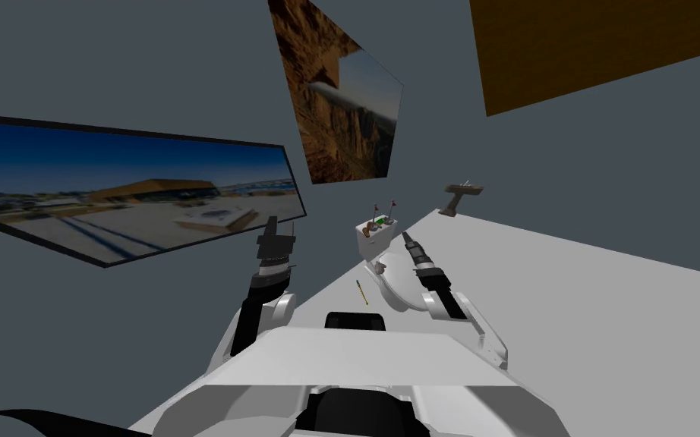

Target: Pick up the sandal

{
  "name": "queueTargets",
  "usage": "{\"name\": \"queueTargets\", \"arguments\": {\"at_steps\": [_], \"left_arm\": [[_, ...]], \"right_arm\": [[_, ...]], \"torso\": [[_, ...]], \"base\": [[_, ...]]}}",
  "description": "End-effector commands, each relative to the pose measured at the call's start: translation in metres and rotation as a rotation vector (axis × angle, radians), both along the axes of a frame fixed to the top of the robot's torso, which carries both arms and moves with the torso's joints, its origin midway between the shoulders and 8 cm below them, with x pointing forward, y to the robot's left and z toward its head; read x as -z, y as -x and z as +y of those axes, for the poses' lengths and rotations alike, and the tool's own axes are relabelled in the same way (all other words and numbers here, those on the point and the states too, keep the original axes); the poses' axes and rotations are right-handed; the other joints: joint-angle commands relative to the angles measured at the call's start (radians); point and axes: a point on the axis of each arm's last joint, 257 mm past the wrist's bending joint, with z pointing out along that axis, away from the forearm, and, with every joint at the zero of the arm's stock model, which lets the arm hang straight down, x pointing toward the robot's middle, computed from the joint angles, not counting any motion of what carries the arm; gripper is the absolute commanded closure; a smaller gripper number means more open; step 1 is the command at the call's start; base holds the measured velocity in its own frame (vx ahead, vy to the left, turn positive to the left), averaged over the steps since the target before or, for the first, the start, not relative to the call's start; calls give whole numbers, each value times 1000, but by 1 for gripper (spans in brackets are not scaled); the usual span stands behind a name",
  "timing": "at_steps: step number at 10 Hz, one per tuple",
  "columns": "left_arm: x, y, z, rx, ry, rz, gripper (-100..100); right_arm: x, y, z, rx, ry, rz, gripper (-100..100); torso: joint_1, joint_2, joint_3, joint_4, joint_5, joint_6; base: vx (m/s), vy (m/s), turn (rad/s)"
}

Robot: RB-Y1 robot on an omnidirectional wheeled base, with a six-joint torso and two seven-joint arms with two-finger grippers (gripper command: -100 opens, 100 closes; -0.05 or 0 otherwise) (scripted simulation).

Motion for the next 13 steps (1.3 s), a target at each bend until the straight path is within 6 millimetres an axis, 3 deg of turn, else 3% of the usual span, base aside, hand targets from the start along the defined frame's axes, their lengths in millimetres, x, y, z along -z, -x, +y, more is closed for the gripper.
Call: {"name": "queueTargets", "arguments": {"at_steps": [1, 8, 13], "left_arm": [[0, 0, 0, 0, 0, 0, 0], [0, 0, 0, 0, 0, 0, 0], [0, 0, 0, 0, 0, 0, 0]], "right_arm": [[21, -11, -9, 22, 71, 61, -100], [93, -38, -41, 93, 270, 265, -100], [146, -54, -82, 169, 497, 439, -100]], "torso": [[0, 0, 0, 0, 0, 0], [2, -2, -1, 0, 0, -1], [1, -3, -2, -1, 1, 0]], "base": [[-57, 43, 85], [-45, 40, 101], [-31, 60, 122]]}}
